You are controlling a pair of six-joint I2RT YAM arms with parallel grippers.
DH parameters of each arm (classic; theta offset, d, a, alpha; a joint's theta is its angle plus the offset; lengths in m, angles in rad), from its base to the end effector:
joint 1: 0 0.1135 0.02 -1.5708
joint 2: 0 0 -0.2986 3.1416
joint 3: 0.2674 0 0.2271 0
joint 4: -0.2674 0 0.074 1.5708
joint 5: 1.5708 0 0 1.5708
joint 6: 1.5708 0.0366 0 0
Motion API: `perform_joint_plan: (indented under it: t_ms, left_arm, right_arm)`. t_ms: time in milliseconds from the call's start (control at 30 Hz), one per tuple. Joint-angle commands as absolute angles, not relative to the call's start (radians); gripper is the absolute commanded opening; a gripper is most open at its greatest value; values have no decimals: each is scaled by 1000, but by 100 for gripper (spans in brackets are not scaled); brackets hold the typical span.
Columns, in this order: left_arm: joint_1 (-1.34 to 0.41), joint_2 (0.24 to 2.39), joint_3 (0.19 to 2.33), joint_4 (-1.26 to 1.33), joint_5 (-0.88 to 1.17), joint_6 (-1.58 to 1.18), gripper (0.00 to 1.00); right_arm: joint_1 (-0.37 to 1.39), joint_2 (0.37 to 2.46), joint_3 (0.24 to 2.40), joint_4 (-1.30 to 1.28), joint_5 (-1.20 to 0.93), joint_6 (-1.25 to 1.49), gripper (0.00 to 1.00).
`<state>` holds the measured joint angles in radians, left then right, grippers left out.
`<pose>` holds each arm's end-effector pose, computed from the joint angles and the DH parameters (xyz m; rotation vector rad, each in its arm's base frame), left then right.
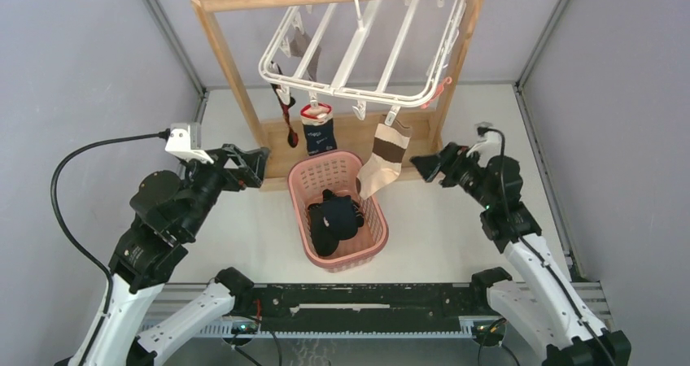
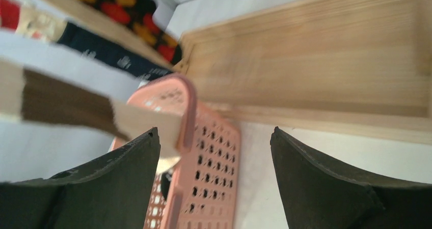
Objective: Remove the socks clipped to the hanger
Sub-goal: Adjust the hanger on the clothesline, then remove the sock from the hanger.
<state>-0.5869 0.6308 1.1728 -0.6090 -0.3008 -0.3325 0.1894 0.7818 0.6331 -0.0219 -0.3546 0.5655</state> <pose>0.0429 -0.0155 0.4467 -0.0225 1.6543 -0.4572 0.1354 0.0389 0.3324 0.0692 1.8085 0.8537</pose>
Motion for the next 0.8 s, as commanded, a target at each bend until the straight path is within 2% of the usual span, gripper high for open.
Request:
perform_joint_plan:
  t_ms: [0, 367, 600, 767]
  left_arm:
    - [-589, 614, 1144, -579, -241, -359, 100]
    - [-591, 548, 951, -571, -154, -443, 100]
    - [-591, 518, 806, -458, -26, -514, 100]
    - [-591, 506, 756, -433, -8, -540, 100]
  right_arm:
    - [329, 705, 606, 5, -257, 530, 85]
    - [578, 609, 547, -27, -84, 441, 82]
    - [632, 667, 524, 109, -54, 405, 82]
    - [653, 715, 525, 169, -17, 400, 80]
